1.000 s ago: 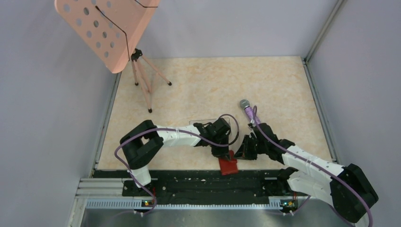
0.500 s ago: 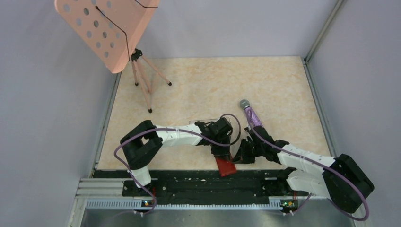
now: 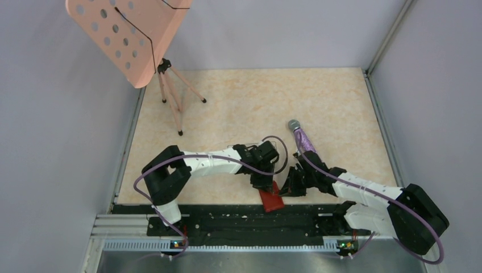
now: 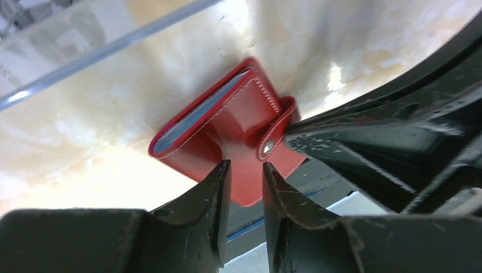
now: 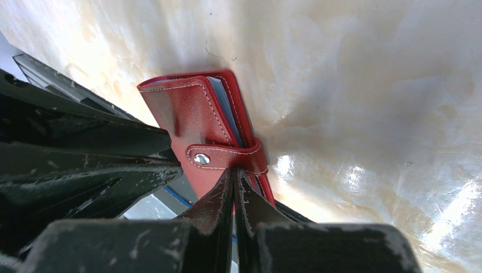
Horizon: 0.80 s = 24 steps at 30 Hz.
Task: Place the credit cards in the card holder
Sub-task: Close the card holder at the corner of the board.
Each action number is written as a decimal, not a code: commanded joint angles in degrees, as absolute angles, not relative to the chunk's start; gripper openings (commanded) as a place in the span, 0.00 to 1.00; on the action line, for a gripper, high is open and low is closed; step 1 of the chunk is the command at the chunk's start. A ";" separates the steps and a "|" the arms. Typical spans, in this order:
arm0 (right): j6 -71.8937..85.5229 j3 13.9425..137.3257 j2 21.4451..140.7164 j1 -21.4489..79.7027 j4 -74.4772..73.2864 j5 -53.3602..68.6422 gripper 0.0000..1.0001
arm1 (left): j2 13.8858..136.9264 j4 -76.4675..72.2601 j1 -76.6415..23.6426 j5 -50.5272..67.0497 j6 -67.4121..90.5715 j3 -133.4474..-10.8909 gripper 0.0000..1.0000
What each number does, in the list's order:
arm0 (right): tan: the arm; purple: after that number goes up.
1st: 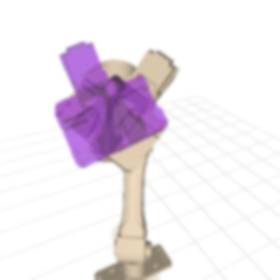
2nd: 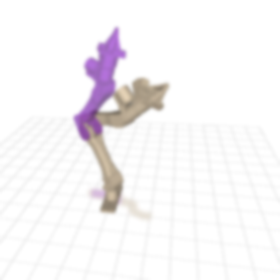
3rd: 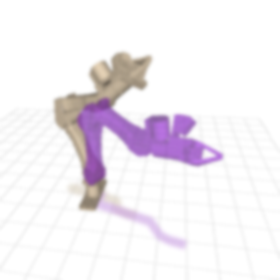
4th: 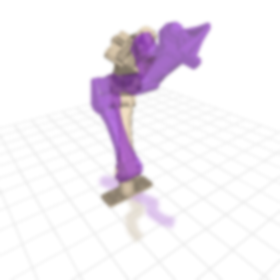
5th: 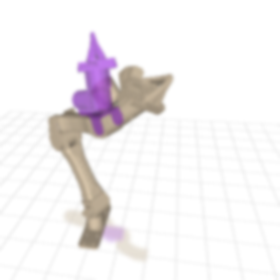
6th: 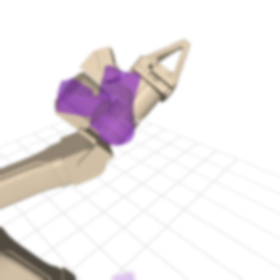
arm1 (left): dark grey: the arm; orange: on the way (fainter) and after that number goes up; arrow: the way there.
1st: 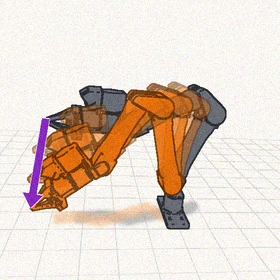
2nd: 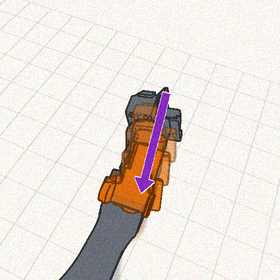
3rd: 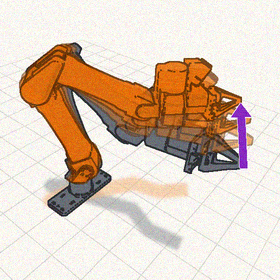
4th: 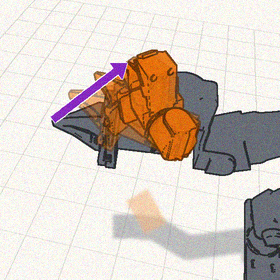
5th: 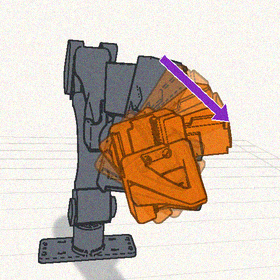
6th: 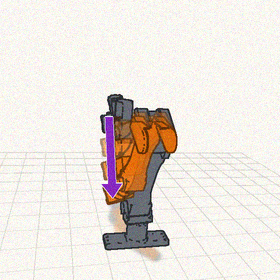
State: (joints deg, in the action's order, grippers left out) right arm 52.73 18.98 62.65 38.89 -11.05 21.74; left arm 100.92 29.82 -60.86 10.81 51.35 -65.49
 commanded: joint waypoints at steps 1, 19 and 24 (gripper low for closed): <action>52.20 20.71 63.71 39.75 -13.27 19.34 0.00 | 97.25 25.79 -60.93 11.44 53.54 -61.19 0.32; 52.20 20.66 64.11 40.08 -12.88 19.86 0.00 | 94.82 5.84 -59.95 15.73 59.77 -50.81 0.27; 52.12 20.87 64.10 40.20 -12.89 19.95 0.00 | 95.34 5.29 -59.83 16.49 59.33 -50.82 0.03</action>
